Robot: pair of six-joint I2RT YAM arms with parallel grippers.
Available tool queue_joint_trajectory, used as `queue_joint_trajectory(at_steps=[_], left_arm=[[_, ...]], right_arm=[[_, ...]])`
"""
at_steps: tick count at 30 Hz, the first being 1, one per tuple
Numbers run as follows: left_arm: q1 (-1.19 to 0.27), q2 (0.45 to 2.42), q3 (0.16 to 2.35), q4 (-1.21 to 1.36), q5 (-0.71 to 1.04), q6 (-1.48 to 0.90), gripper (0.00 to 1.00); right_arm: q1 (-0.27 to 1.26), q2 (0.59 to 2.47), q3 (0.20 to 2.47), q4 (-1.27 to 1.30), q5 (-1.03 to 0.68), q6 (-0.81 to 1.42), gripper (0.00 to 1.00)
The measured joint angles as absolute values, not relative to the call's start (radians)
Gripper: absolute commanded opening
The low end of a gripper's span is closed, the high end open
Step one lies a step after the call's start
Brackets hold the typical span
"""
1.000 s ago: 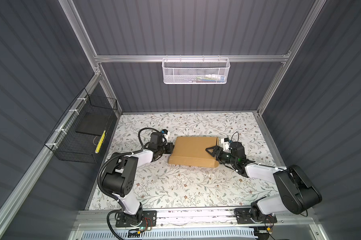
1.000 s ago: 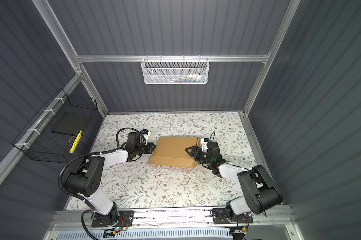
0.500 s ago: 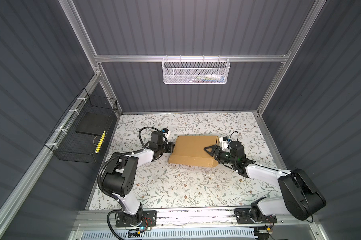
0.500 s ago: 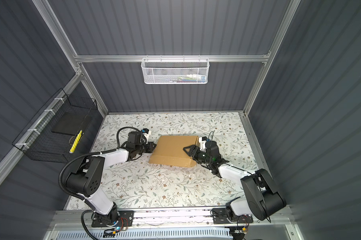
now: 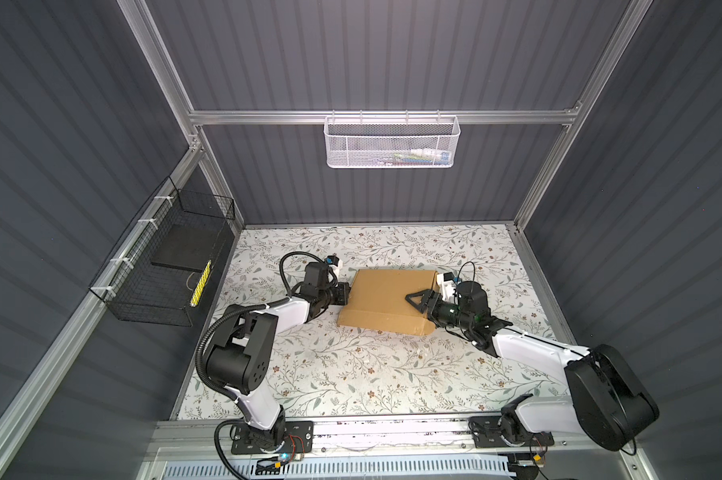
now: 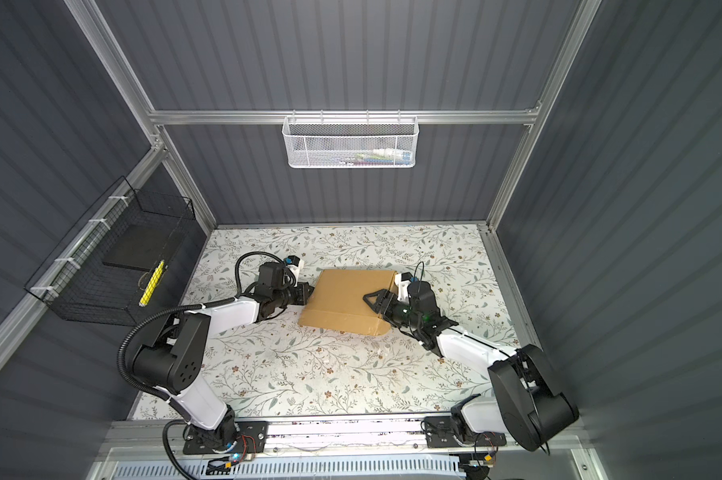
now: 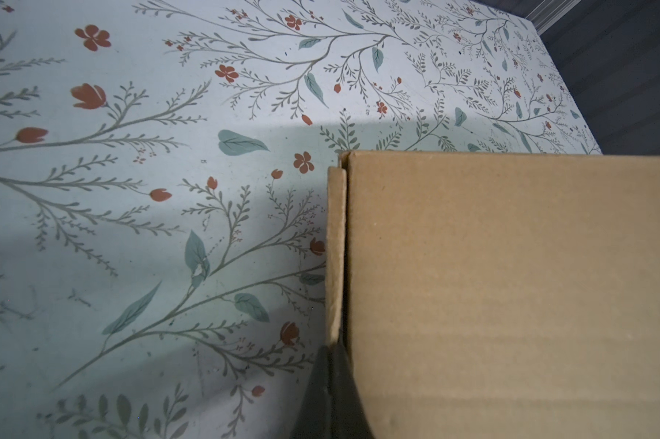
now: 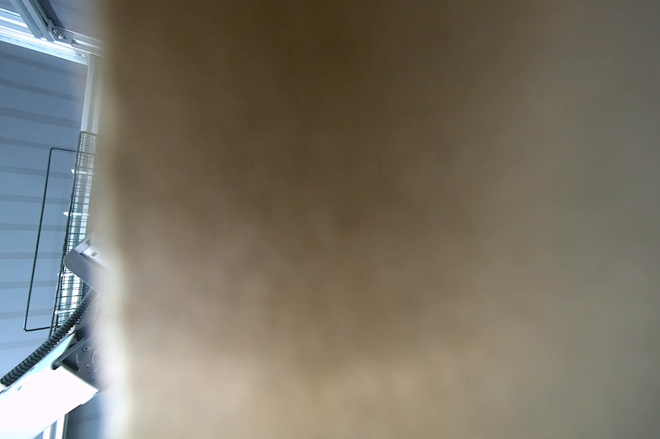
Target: Fold the paper box
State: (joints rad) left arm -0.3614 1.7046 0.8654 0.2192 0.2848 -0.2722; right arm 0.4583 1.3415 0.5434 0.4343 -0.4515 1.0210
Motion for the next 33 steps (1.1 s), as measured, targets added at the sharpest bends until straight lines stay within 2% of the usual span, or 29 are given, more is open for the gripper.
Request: queue_joint_trajectory(at_steps=[6, 15, 28, 33], left_arm=[[-0.366, 1.705, 0.865, 0.218, 0.273, -0.272, 0.01], [-0.368, 1.704, 0.871, 0.215, 0.253, -0.274, 0.22], [-0.397, 1.66, 0.915, 0.205, 0.253, -0.278, 0.34], [-0.373, 1.598, 0.915, 0.17, 0.22, -0.276, 0.45]], right_arm=[[0.459, 1.341, 0.544, 0.43, -0.445, 1.021, 0.65], [0.462, 1.33, 0.545, 0.416, -0.437, 1.012, 0.62], [0.469, 1.33, 0.545, 0.402, -0.419, 1.005, 0.61], [0.464, 1.317, 0.545, 0.394, -0.419, 0.994, 0.61]])
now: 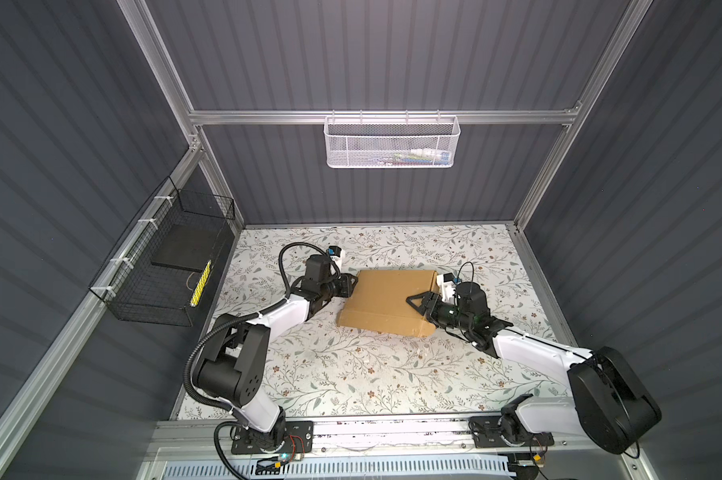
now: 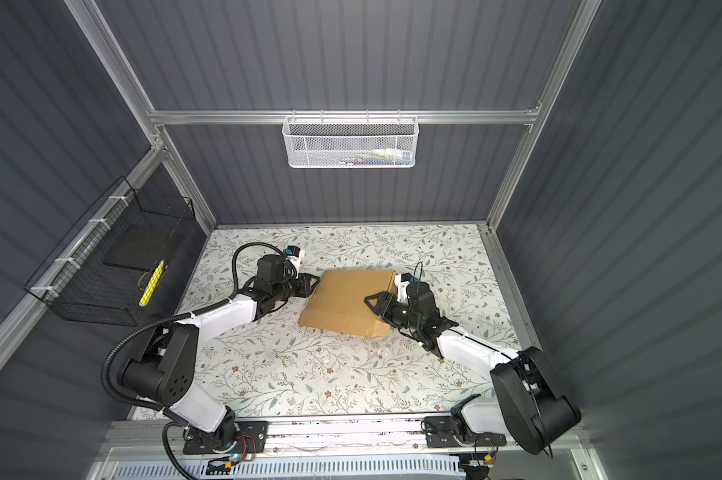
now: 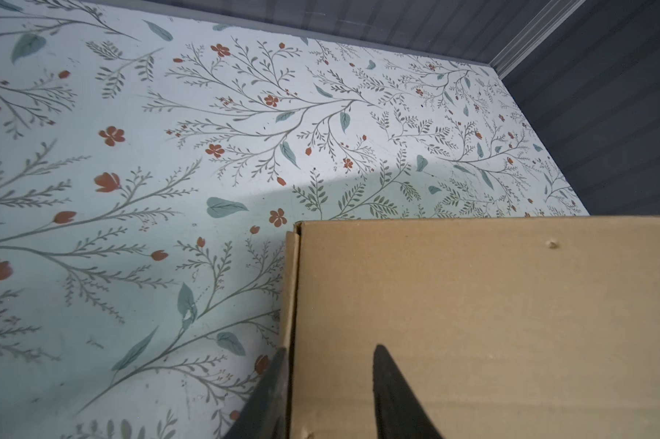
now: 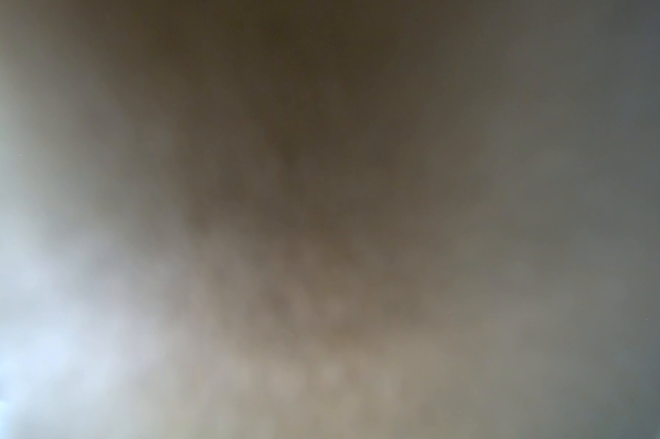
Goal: Fold the paper box
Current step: 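Slide the box farther from the robot with both grippers and open them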
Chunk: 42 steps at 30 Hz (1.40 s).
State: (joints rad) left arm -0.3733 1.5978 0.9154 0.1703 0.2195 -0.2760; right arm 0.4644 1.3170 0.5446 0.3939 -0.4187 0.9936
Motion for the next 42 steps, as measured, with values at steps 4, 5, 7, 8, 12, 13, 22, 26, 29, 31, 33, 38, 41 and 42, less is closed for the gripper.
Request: queue_joint_trajectory(at_steps=[4, 5, 7, 8, 12, 13, 22, 26, 29, 31, 33, 38, 41, 42], left_arm=[[-0.358, 1.522, 0.921, 0.122, 0.171, -0.269, 0.46], [-0.355, 1.504, 0.929, 0.107, 0.155, -0.266, 0.47], [-0.353, 1.475, 0.95, 0.082, 0.126, -0.265, 0.47], [-0.353, 1.46, 0.966, 0.066, 0.111, -0.265, 0.47], [-0.353, 1.414, 1.001, 0.041, 0.062, -0.266, 0.49], [-0.353, 1.402, 1.001, 0.039, 0.05, -0.266, 0.51], [-0.353, 1.364, 0.946, 0.074, 0.062, -0.278, 0.6], [-0.337, 1.374, 0.913, 0.087, 0.146, -0.303, 0.64], [-0.306, 1.385, 0.882, 0.144, 0.249, -0.334, 0.71], [-0.28, 1.396, 0.863, 0.177, 0.314, -0.355, 0.75], [-0.258, 1.417, 0.852, 0.206, 0.377, -0.371, 0.78], [-0.231, 1.459, 0.824, 0.285, 0.507, -0.406, 0.94], [-0.231, 1.472, 0.805, 0.339, 0.578, -0.427, 1.0], [-0.231, 1.478, 0.801, 0.358, 0.601, -0.435, 1.0]], right_arm=[[0.439, 1.279, 0.545, 0.373, -0.419, 0.972, 0.61], [0.431, 1.265, 0.545, 0.363, -0.419, 0.963, 0.61], [0.412, 1.235, 0.547, 0.336, -0.422, 0.945, 0.61], [0.403, 1.222, 0.551, 0.319, -0.425, 0.936, 0.61], [0.359, 1.179, 0.587, 0.244, -0.443, 0.892, 0.61], [0.349, 1.171, 0.598, 0.228, -0.449, 0.882, 0.61], [0.255, 1.139, 0.68, 0.121, -0.532, 0.814, 0.61], [0.224, 1.138, 0.704, 0.088, -0.577, 0.8, 0.61], [0.202, 1.138, 0.714, 0.08, -0.611, 0.799, 0.61], [0.189, 1.138, 0.719, 0.078, -0.632, 0.799, 0.61], [0.173, 1.138, 0.724, 0.077, -0.656, 0.799, 0.61], [0.139, 1.138, 0.745, 0.073, -0.712, 0.791, 0.61], [0.12, 1.138, 0.765, 0.072, -0.749, 0.777, 0.6], [0.114, 1.138, 0.773, 0.072, -0.761, 0.775, 0.6]])
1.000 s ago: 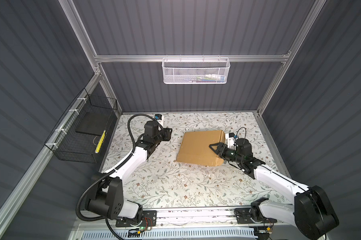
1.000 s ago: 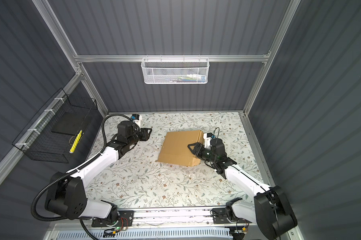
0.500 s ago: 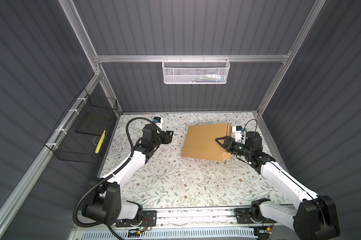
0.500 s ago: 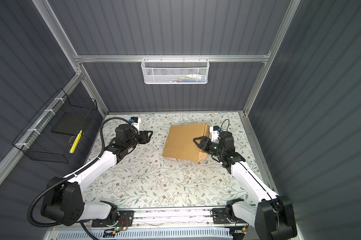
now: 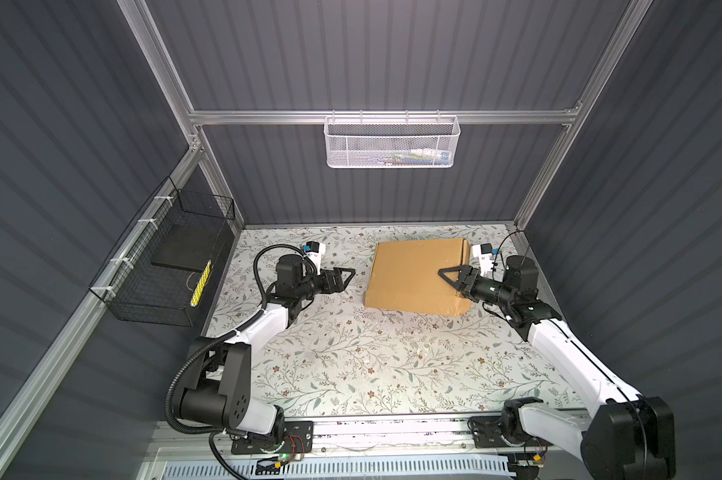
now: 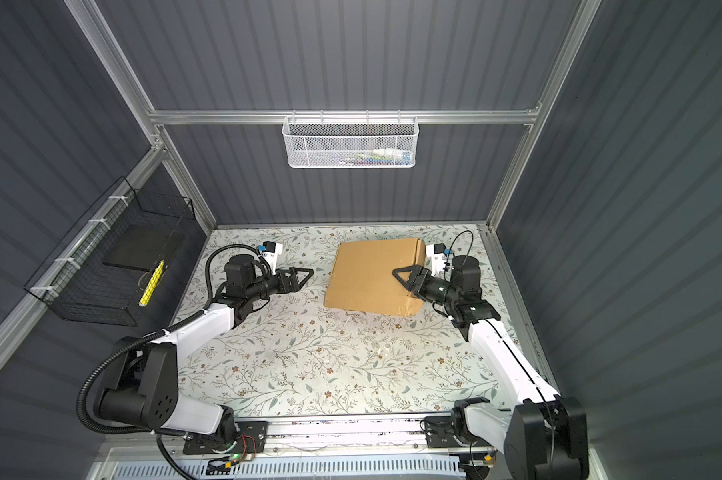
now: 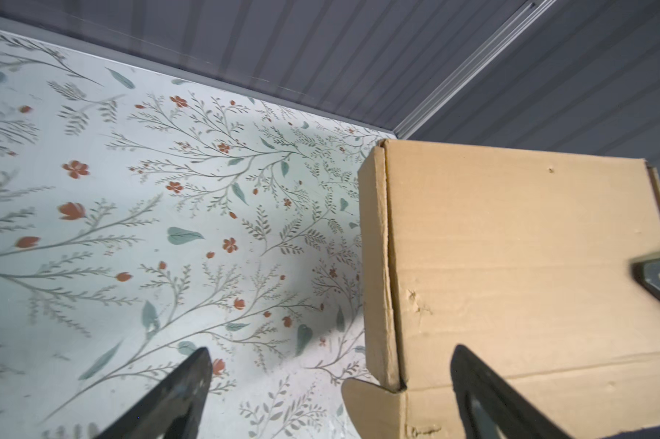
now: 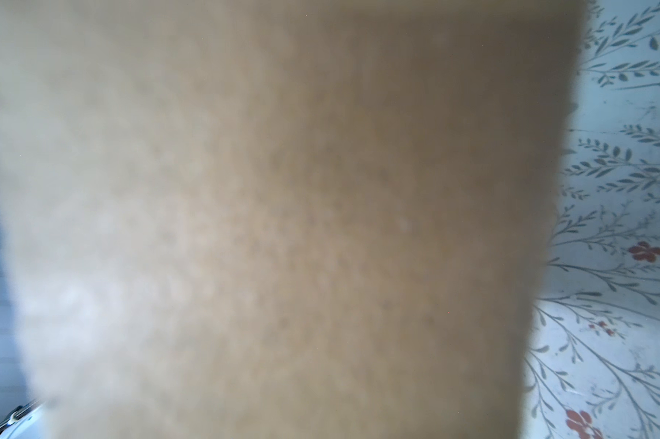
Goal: Fold the paper box
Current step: 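Slide the box farther from the robot with both grippers and open them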
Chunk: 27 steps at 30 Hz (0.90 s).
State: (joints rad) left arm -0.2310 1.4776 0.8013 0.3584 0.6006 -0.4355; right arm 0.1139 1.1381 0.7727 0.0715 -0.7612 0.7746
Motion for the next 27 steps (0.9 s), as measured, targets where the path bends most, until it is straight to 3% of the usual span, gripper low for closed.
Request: queue_joint_trajectory(at_steps=[16, 27], left_arm=[[-0.231, 1.562, 0.791, 0.68, 0.867, -0.591, 1.0], [-0.231, 1.701, 0.79, 1.026, 0.966, -0.858, 1.0]], right_arm=[[0.08, 1.16, 0.806, 0.103, -0.916, 0.759, 0.6], [0.079, 1.18, 0.817, 0.163, -0.986, 0.762, 0.59]])
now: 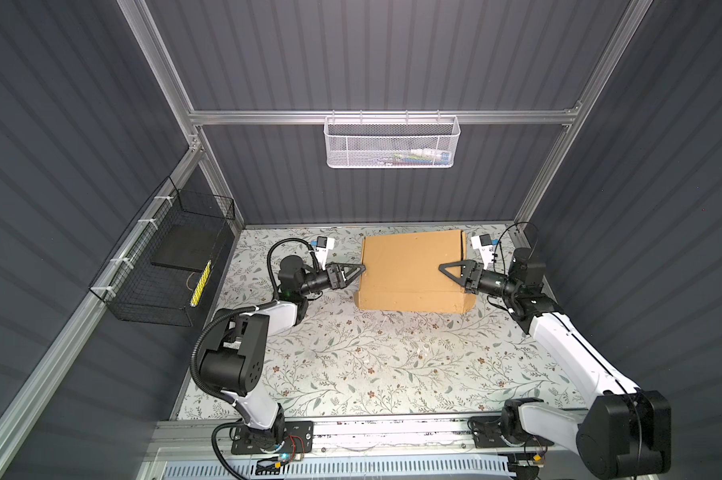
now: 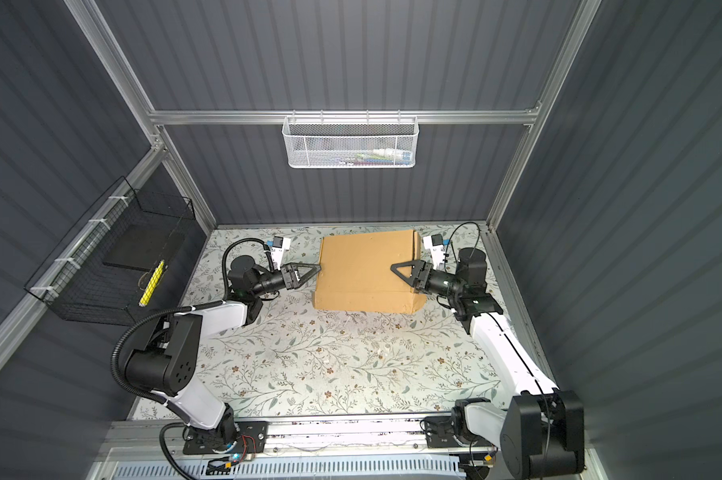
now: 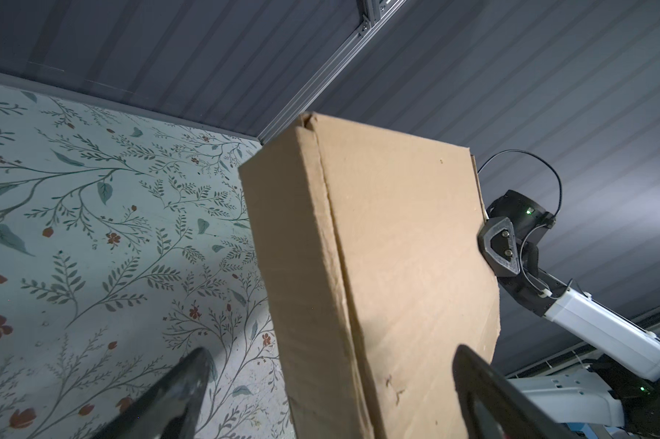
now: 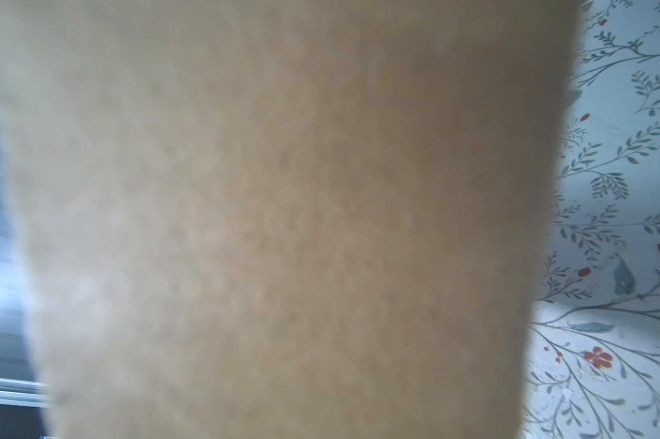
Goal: Fold the paper box
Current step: 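Slide the box farther from the robot with both grippers and open them, then grip the box's opposite side edges with both grippers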
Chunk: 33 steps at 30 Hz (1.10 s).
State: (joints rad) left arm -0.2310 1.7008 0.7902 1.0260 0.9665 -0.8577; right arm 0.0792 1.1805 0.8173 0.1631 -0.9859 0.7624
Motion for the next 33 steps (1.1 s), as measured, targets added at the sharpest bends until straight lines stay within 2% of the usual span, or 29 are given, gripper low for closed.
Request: queue_joint_trajectory(at_steps=[5, 9, 21, 33], left_arm=[[-0.231, 1.815, 0.794, 1.285, 0.997, -1.068, 1.0], [-0.237, 1.89, 0.812, 1.398, 1.009, -1.186, 1.0], [-0.286, 1.908, 0.868, 1.483, 1.023, -1.334, 0.99], [-0.306, 1.908, 0.879, 1.489, 1.044, -1.39, 0.93]], right_arm=[[0.079, 1.18, 0.822, 0.168, -1.004, 0.758, 0.59], [0.079, 1.181, 0.822, 0.168, -1.014, 0.757, 0.58], [0.079, 1.188, 0.833, 0.187, -1.038, 0.755, 0.58], [0.079, 1.232, 0.833, 0.226, -1.058, 0.758, 0.58]])
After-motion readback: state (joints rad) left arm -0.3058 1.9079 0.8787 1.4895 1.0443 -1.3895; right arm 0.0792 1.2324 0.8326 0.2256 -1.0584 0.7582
